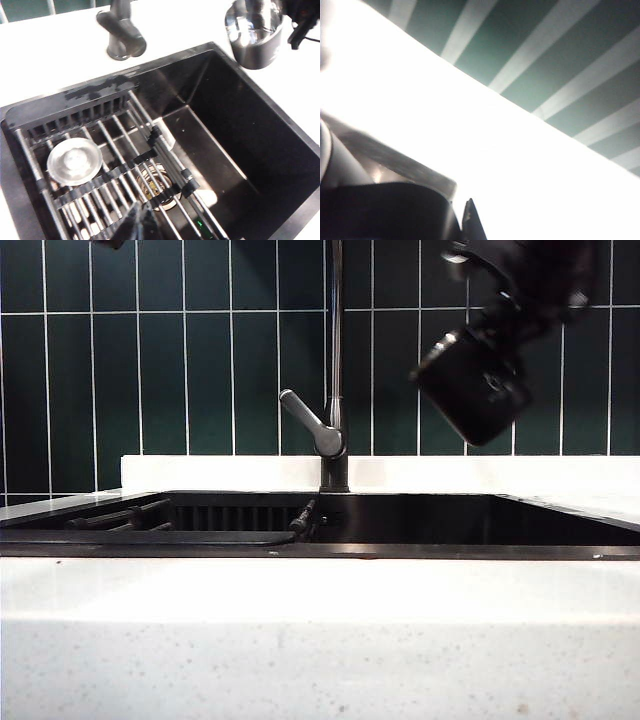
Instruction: Pick up the mug next to the sink, go to the faucet to get some water, pour the water into the sink, and finally put the mug back to its place.
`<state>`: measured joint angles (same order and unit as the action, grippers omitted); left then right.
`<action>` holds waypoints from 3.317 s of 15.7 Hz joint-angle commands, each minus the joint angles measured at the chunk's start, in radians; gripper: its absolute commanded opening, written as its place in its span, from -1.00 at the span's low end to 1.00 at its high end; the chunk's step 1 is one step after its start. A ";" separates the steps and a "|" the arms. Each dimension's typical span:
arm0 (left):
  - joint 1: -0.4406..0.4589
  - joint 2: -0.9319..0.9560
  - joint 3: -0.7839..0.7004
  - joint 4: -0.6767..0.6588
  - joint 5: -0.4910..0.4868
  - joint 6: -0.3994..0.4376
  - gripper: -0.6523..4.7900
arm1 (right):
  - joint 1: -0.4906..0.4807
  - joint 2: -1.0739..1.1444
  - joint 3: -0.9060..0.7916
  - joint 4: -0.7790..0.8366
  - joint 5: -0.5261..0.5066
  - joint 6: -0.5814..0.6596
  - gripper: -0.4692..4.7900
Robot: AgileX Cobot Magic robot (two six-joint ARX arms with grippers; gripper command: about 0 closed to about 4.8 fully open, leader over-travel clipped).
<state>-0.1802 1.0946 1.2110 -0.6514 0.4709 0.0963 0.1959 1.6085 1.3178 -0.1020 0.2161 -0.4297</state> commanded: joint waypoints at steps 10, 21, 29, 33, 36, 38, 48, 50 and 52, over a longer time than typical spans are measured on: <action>-0.001 -0.005 0.000 -0.039 -0.003 0.047 -0.78 | -0.265 -0.014 -0.433 0.653 0.068 0.565 -0.82; -0.001 -0.005 0.000 -0.052 -0.003 0.050 -0.78 | -0.265 0.021 -0.436 0.492 0.015 0.621 -0.73; -0.001 -0.005 0.000 -0.060 0.004 0.054 -0.78 | -0.265 -0.051 -0.435 0.300 0.013 0.609 -0.14; -0.001 -0.007 0.000 -0.087 0.000 0.074 -0.78 | -0.265 -0.155 -0.435 0.203 0.013 0.569 -0.51; -0.001 -0.006 0.001 -0.118 0.000 0.108 -0.78 | -0.264 -0.259 -0.435 0.171 0.008 0.507 -0.51; -0.001 -0.006 0.001 -0.118 0.000 0.106 -0.78 | -0.261 -0.294 -0.435 0.156 -0.002 0.507 -0.51; -0.001 0.000 0.001 -0.103 -0.006 0.042 -0.78 | -0.185 -0.423 -0.435 -0.059 -0.156 0.500 -0.68; -0.001 -0.017 0.000 -0.120 -0.131 -0.006 -0.78 | -0.183 -0.513 -0.435 -0.109 -0.159 0.477 -0.73; -0.002 -0.050 -0.001 -0.145 -0.200 -0.007 -0.78 | -0.183 -0.619 -0.465 -0.116 -0.159 0.477 -0.74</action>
<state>-0.1802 1.0641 1.2098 -0.7860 0.3038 0.0948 0.0120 1.0294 0.8661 -0.2176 0.0582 0.0517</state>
